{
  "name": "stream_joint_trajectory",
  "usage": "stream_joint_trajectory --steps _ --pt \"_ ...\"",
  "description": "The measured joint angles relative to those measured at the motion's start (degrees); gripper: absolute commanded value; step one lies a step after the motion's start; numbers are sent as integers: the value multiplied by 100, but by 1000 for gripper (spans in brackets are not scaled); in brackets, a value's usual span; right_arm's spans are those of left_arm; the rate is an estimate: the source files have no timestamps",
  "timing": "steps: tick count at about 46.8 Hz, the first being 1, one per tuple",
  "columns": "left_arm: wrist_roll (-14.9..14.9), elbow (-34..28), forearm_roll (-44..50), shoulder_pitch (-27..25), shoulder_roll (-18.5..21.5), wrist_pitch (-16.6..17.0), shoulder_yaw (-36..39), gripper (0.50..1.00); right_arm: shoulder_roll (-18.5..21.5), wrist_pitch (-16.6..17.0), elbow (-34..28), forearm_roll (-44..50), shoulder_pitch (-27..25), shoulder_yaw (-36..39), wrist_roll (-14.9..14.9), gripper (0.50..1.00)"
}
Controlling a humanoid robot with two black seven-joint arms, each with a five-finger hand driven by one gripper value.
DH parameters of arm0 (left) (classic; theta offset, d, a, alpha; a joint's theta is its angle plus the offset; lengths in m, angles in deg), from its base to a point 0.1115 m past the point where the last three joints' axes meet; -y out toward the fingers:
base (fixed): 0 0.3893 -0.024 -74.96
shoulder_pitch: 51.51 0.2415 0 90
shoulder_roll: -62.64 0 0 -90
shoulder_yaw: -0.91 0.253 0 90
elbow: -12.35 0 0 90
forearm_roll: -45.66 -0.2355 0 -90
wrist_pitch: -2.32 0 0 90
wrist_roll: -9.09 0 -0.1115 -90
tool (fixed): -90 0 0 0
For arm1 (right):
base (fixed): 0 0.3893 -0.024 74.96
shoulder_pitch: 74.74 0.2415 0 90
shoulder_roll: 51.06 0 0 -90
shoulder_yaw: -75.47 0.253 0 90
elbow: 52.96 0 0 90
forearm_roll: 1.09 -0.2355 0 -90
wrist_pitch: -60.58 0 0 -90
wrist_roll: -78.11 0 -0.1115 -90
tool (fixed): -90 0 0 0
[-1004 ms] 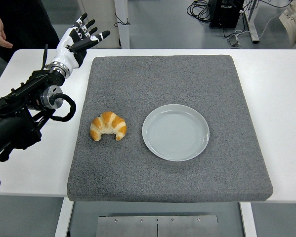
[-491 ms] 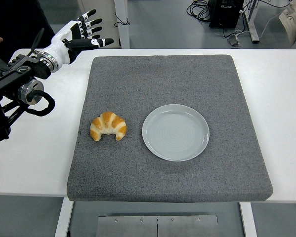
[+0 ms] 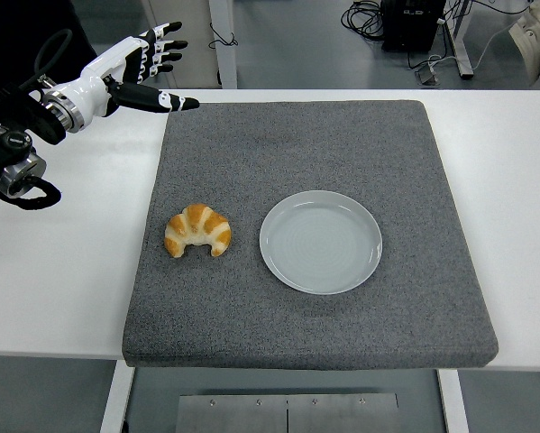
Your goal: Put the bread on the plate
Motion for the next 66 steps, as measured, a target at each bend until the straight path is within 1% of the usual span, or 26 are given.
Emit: stream_joint_trajectory --steps 4,12,23,34,41,46,52,59,66 --pt "68 -116 -240 -10 60 -2 228 957 0 0 0 0 -4 0 0 1000" --pt "78 -298 -492 -30 180 -2 517 957 0 0 0 0 -4 0 0 1000" --pt "90 -730 -1127 -32 519 -3 694 957 0 0 0 0 -4 0 0 1000" --pt "119 -804 -1992 -22 654 -54 932 957 0 0 0 0 -2 0 0 1000" --pt "120 -992 -2053 -19 745 -291 933 958 0 0 0 0 -3 0 0 1000" --pt "99 -1204 -2106 -6 802 -369 954 958 0 0 0 0 0 0 0 1000" --pt "98 -1308 -2361 4 796 -388 1085 958 0 0 0 0 0 0 0 1000" --pt "100 -1396 -2417 14 811 -388 1366 958 0 0 0 0 -2 0 0 1000" --pt "50 -1397 -2500 61 823 -381 1406 958 0 0 0 0 -1 0 0 1000"
